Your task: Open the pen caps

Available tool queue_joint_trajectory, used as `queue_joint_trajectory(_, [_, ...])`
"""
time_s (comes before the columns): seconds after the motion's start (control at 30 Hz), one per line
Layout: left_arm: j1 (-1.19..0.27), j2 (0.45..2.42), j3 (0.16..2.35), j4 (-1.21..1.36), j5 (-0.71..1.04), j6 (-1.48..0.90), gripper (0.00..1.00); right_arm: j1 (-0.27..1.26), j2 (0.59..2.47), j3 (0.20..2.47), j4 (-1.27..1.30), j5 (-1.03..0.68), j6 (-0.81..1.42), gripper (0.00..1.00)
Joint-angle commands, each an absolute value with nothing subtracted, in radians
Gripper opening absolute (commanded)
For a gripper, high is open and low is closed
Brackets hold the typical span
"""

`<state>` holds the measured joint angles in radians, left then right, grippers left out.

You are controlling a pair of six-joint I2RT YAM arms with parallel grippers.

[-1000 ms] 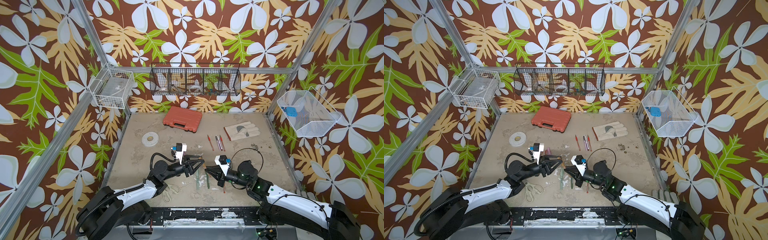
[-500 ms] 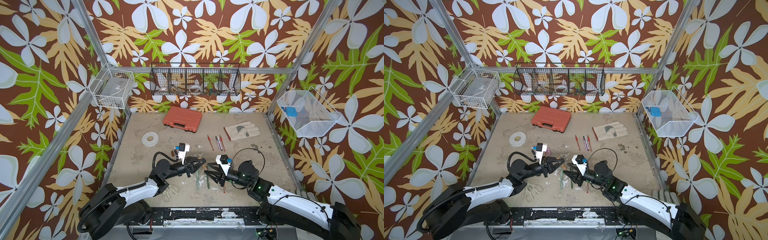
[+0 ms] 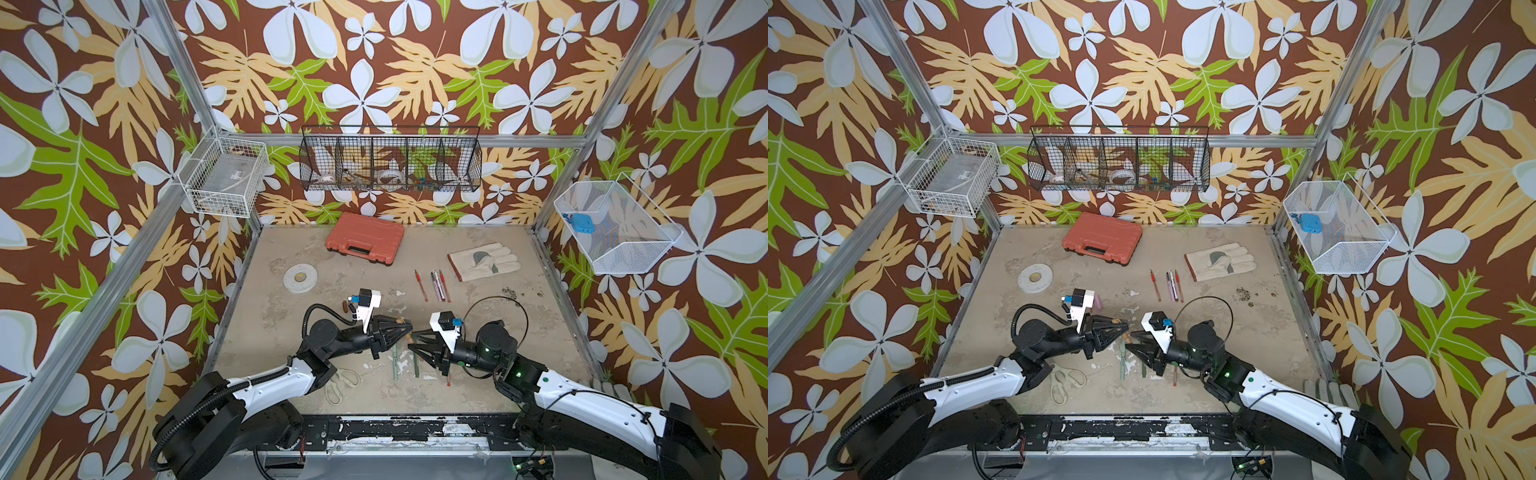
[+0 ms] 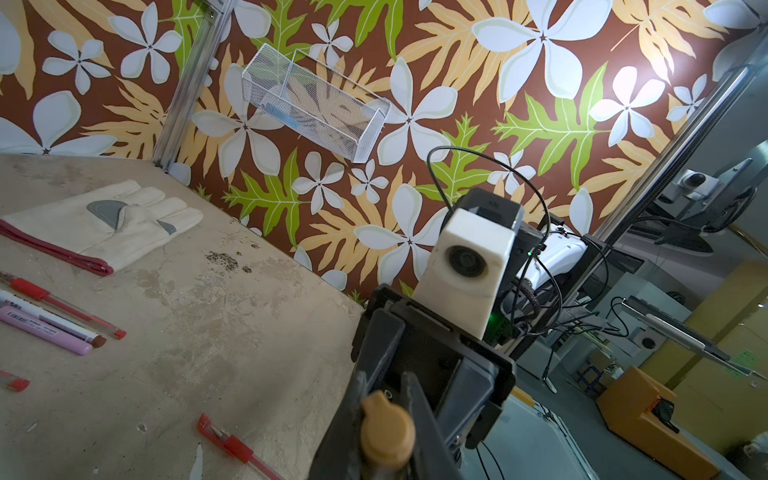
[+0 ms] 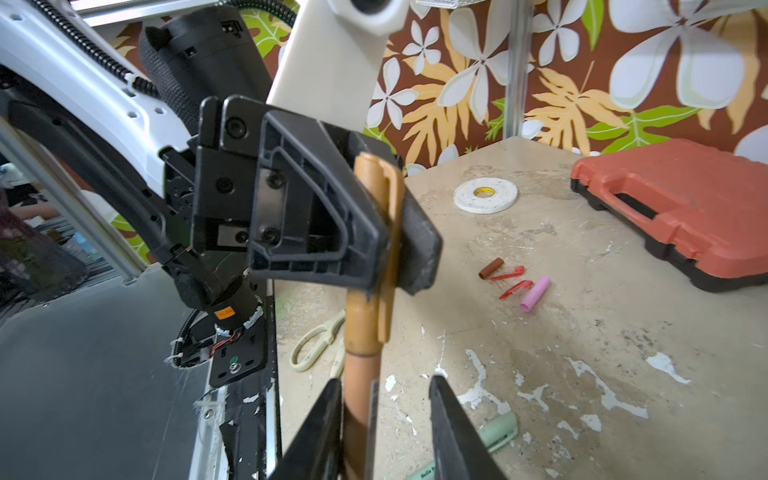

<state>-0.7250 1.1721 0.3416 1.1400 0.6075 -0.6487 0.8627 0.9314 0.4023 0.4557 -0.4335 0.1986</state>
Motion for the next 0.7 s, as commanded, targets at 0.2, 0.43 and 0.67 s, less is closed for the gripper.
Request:
queue_joint_trajectory(0.2, [-0.733,1.193,0.352,1.191,0.646,-0.633,0.0,0.864,0.963,0.421,0.476,-0.536,0.198,0.19])
queue_joint_trajectory(0.43, [-0.733,1.2,0.351,1.204,0.641,-0.653,0.0,0.864,0.925,0.407,0.464,-0.494,0.17,0.0])
queue_joint_trajectory(0.67, [-0.733,1.2,0.348,1.191,0.612,-0.658,0.0,0.865,0.912,0.399,0.457,-0.475,0.154,0.0])
